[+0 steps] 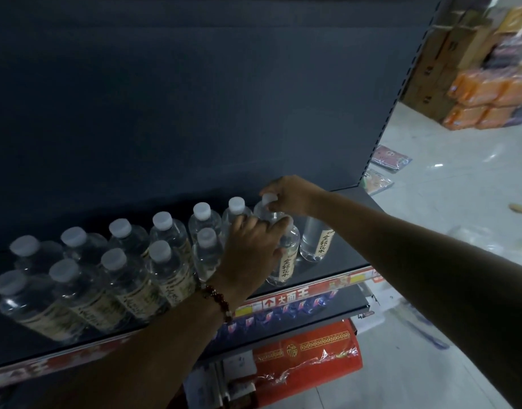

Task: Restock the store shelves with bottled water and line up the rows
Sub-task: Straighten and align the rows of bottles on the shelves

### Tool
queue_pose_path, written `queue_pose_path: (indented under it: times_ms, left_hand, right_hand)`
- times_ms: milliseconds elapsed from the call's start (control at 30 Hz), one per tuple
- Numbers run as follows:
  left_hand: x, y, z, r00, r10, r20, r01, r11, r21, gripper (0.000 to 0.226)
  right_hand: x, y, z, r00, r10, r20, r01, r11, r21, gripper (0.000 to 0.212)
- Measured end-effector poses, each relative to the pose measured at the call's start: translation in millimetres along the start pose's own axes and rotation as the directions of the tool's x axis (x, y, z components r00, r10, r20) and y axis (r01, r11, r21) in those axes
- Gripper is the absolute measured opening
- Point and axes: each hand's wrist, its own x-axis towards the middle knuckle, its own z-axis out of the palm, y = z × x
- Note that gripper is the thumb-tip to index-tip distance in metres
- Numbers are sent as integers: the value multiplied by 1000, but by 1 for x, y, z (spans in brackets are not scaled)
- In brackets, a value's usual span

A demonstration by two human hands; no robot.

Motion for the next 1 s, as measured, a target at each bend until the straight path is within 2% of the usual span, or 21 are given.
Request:
queue_pose_path:
  times_ms: [167, 233, 267, 333, 400, 500, 633, 867, 1000]
  left_hand:
    - [4, 6, 0, 998, -57, 33, 61, 992, -108, 44]
    - [6, 7, 1, 996, -65, 68, 73, 990, -121, 41]
    - [7, 8, 2, 995, -65, 82, 74, 991, -114, 43]
    - [5, 10, 4, 992, -65, 107, 75, 993, -93, 50]
    - [3, 12, 6, 992, -65, 106, 74, 994, -82, 58]
    - [1, 11, 8, 992, -77, 102, 84, 994, -66, 65]
    - [2, 13, 9, 991, -87, 102, 92, 995, -45, 68]
    - [0, 11, 10, 994, -94, 62, 94, 996, -7, 67]
    - [0, 14, 9, 996, -77, 33, 77, 997, 3, 66]
  right_hand:
    - [-20, 16, 9, 998, -5, -59, 17, 979, 205, 32]
    - [-32, 28, 9, 995, 10, -95, 19, 954, 298, 38]
    - [-39, 35, 8, 994, 29, -109, 3, 961, 278, 43]
    - [-51, 51, 7, 985, 61, -162, -43, 993, 112, 52]
    - [-62, 67, 7, 983, 95, -159, -96, 995, 2, 55]
    - [-70, 81, 8, 976, 178, -125, -166, 981, 97, 56]
    - [-71, 87, 12, 960, 239, -148, -200, 951, 235, 60]
    - [-71, 96, 24, 930, 296, -218, -208, 913, 351, 29]
    - [-73, 99, 27, 955, 226, -192, -141, 916, 377, 23]
